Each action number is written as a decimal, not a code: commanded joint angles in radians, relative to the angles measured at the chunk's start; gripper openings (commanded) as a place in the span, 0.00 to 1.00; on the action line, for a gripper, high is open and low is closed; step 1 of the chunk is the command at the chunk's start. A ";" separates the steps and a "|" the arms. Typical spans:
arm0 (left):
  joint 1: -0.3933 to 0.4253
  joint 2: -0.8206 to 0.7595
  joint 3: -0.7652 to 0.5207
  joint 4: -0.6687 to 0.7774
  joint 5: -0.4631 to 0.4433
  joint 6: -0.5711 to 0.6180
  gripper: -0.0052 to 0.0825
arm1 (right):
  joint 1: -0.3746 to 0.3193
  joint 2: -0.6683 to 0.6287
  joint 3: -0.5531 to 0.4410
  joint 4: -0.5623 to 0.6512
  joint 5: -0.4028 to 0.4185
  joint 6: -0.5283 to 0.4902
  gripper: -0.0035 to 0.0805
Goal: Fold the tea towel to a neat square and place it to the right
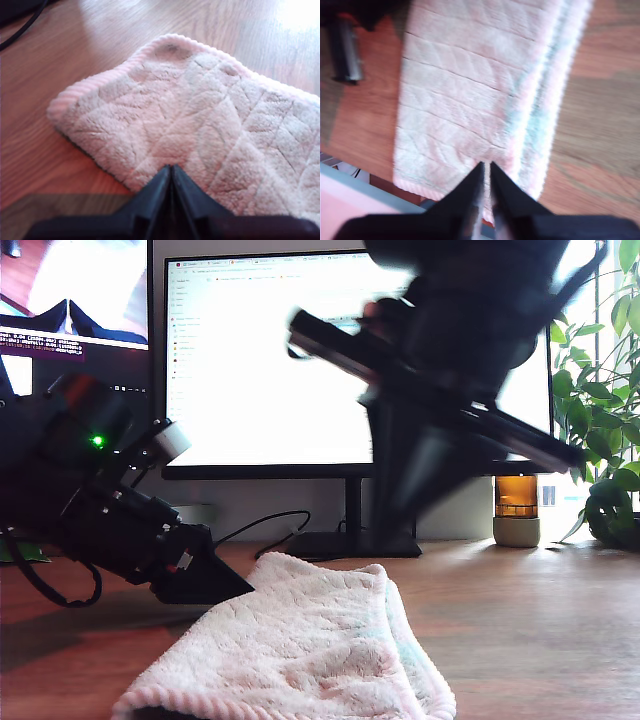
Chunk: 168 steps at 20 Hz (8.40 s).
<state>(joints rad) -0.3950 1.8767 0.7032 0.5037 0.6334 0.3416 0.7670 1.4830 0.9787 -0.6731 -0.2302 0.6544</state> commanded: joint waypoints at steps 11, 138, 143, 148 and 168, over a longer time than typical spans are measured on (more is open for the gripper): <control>0.000 0.055 -0.002 -0.001 -0.005 -0.002 0.03 | -0.026 0.120 -0.018 -0.003 -0.119 -0.057 0.32; -0.230 -0.288 -0.143 -0.395 -0.037 0.051 0.04 | -0.342 0.270 0.135 0.200 -0.236 -0.375 0.31; -0.230 -0.287 -0.148 -0.407 -0.041 0.051 0.04 | -0.342 0.333 0.135 0.232 -0.244 -0.352 0.31; -0.230 -0.285 -0.148 -0.443 -0.073 0.066 0.04 | -0.342 0.353 0.136 0.293 -0.285 -0.310 0.31; -0.230 -0.285 -0.148 -0.452 -0.074 0.066 0.04 | -0.342 0.384 0.136 0.322 -0.232 -0.283 0.23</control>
<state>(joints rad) -0.6220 1.5917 0.5793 0.0696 0.5674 0.4011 0.4259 1.8347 1.1072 -0.3576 -0.4614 0.3672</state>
